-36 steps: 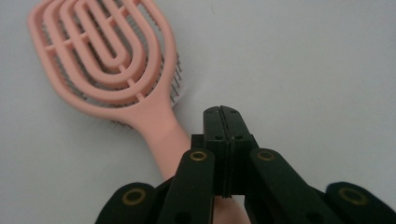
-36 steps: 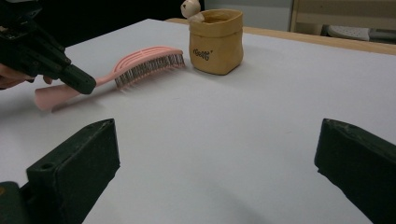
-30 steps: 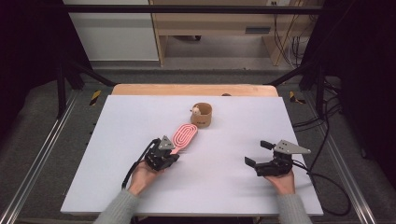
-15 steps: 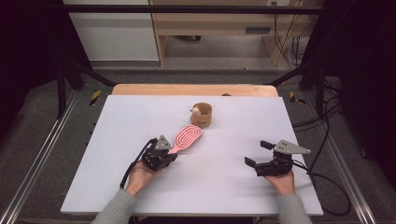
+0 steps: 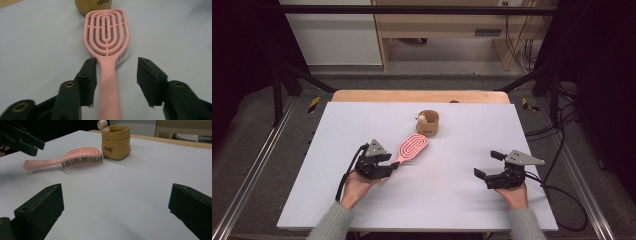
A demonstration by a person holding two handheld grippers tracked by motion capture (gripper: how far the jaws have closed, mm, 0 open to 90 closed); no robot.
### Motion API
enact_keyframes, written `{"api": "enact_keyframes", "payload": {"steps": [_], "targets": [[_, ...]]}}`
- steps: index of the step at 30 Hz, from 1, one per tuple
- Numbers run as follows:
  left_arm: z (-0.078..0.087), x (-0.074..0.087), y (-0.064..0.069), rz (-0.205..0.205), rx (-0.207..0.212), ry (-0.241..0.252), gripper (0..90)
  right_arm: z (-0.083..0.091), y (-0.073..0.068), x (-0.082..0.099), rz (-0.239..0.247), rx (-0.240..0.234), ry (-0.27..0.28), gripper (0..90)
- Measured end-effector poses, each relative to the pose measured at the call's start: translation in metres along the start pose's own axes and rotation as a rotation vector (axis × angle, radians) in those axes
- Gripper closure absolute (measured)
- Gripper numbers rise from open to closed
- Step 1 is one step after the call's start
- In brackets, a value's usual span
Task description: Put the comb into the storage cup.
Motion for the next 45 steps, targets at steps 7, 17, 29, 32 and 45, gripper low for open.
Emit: {"api": "enact_keyframes", "payload": {"steps": [7, 17, 29, 32, 45], "targets": [[0.007, -0.006, -0.007, 0.060, -0.024, 0.040, 21.7, 0.000, 0.000, 0.000, 0.001, 0.001, -0.001, 0.5], [0.015, -0.012, -0.012, 0.062, -0.037, 0.040, 1.8, 0.000, 0.000, 0.000, 0.000, 0.001, -0.001, 0.5], [0.022, -0.022, -0.018, 0.056, -0.055, 0.041, 0.0, 0.000, 0.000, 0.000, 0.001, 0.004, -0.002, 0.5], [0.018, -0.023, -0.017, 0.044, -0.043, 0.030, 0.0, 0.000, 0.001, 0.000, 0.001, 0.004, -0.003, 0.5], [-0.003, -0.018, -0.022, 0.052, -0.052, -0.016, 0.0, 0.000, 0.001, 0.001, 0.001, 0.004, -0.004, 0.5]]}}
Point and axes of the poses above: each handheld gripper's, and its own axes: z roughly backward along the jaws, x roughly out of its underside, y roughly to its right, the point moved 9 cm from there along -z, roughly forward along the jaws, and after that the axes turned 1 degree about x, right-handed, at the moved point
